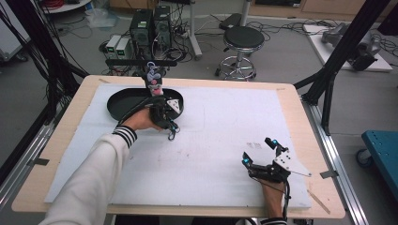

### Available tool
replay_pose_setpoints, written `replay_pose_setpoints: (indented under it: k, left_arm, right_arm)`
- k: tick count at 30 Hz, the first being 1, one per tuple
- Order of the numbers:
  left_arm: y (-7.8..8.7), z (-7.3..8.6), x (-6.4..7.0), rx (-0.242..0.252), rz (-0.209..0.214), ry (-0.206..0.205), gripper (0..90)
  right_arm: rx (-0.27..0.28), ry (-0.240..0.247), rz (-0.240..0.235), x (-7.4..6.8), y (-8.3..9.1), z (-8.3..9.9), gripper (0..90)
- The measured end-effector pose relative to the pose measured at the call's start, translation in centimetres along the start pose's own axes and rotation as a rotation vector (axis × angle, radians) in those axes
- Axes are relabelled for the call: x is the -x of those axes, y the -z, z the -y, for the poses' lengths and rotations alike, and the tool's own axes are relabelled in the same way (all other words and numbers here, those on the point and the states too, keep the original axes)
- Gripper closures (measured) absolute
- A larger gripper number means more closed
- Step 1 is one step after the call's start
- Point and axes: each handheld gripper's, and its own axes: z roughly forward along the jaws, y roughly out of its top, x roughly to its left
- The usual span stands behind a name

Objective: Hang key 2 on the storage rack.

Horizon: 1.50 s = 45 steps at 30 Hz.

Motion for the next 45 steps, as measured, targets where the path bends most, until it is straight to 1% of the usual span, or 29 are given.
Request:
replay_pose_setpoints:
  k: [2, 4, 5, 6, 7, 8, 10, 11, 12, 13, 14, 19, 22, 24, 29, 33, 37, 39, 40, 42, 44, 45]
  left_arm:
    - [0.0, 0.0, 0.1, 0.005, 0.005, 0.003, 85.7]
    - [0.0, -0.1, 0.1, 0.0, 0.005, 0.0, 85.9]
    - [0.0, -0.1, 0.2, 0.002, 0.006, 0.006, 86.2]
    - [0.0, -0.1, 0.2, 0.0, 0.006, -0.001, 86.5]
    - [0.0, -0.1, 0.2, 0.001, 0.006, 0.001, 87.0]
    - [0.0, -0.2, 0.3, 0.004, 0.0, 0.006, 87.8]
    - [0.0, -0.2, 0.4, 0.0, -0.007, 0.004, 88.0]
    - [0.1, -0.2, 0.3, 0.0, -0.003, 0.003, 88.1]
    - [0.1, -0.2, 0.4, 0.003, 0.004, 0.013, 88.1]
    - [0.2, -0.2, 0.3, 0.002, -0.002, 0.017, 88.1]
    - [0.2, -0.2, 0.3, 0.009, 0.001, 0.026, 88.2]
    - [1.0, -0.3, 0.2, 0.036, -0.008, 0.031, 88.2]
    - [1.5, -0.2, 0.1, 0.059, -0.012, 0.044, 88.1]
    - [2.1, -0.2, 0.0, 0.073, -0.014, 0.044, 88.1]
    - [3.7, 0.0, 0.0, 0.125, -0.026, 0.07, 88.2]
    - [5.0, 0.3, 0.0, 0.149, -0.053, 0.087, 88.2]
    - [6.3, 0.5, 0.1, 0.174, -0.065, 0.093, 88.2]
    - [7.0, 0.7, 0.2, 0.19, -0.063, 0.097, 88.2]
    - [7.5, 0.8, 0.3, 0.203, -0.068, 0.096, 88.2]
    - [8.1, 1.0, 0.3, 0.229, -0.075, 0.111, 88.2]
    - [8.7, 1.2, 0.3, 0.244, -0.086, 0.114, 88.2]
    - [9.1, 1.3, 0.3, 0.263, -0.088, 0.116, 88.2]
  right_arm:
    - [0.0, 0.002, -0.002, 0.0, 0.0, 0.0, 0.6]
    - [0.0, 0.001, 0.0, 0.0, 0.0, 0.0, 0.6]
    - [0.0, 0.002, -0.001, 0.0, 0.0, 0.0, 0.6]
    - [0.0, 0.0, 0.0, 0.0, 0.0, 0.0, 0.6]
    - [0.0, 0.0, -0.001, 0.0, 0.0, 0.0, 0.6]
    - [0.0, 0.002, -0.002, 0.0, 0.0, 0.0, 0.6]
    - [0.0, 0.001, 0.0, 0.0, 0.0, 0.0, 0.6]
    - [-0.001, 0.001, -0.001, 0.0, 0.0, 0.0, 0.6]
    - [-0.001, 0.002, -0.001, 0.0, 0.0, 0.0, 0.6]
    - [0.0, 0.001, 0.0, 0.0, 0.0, 0.0, 0.6]
    - [0.0, 0.002, -0.001, 0.0, 0.0, 0.0, 0.6]
    - [0.0, -0.001, -0.001, 0.0, 0.0, 0.0, 0.6]
    - [0.0, -0.001, 0.0, 0.0, 0.0, 0.0, 0.6]
    - [0.0, -0.001, -0.001, 0.0, 0.0, 0.0, 0.6]
    - [0.0, 0.006, -0.001, 0.0, 0.0, 0.0, 0.6]
    - [0.0, 0.002, 0.0, 0.0, 0.0, 0.0, 0.6]
    - [0.0, 0.003, 0.001, 0.0, 0.0, 0.0, 0.6]
    - [-0.002, -0.001, 0.001, 0.0, 0.0, 0.0, 0.6]
    - [-0.002, -0.001, 0.001, 0.0, 0.0, 0.0, 0.6]
    - [-0.002, -0.003, 0.001, 0.0, 0.0, 0.0, 0.6]
    - [-0.002, -0.003, 0.0, 0.0, 0.0, 0.0, 0.6]
    - [-0.002, -0.002, 0.001, 0.0, 0.0, 0.0, 0.6]
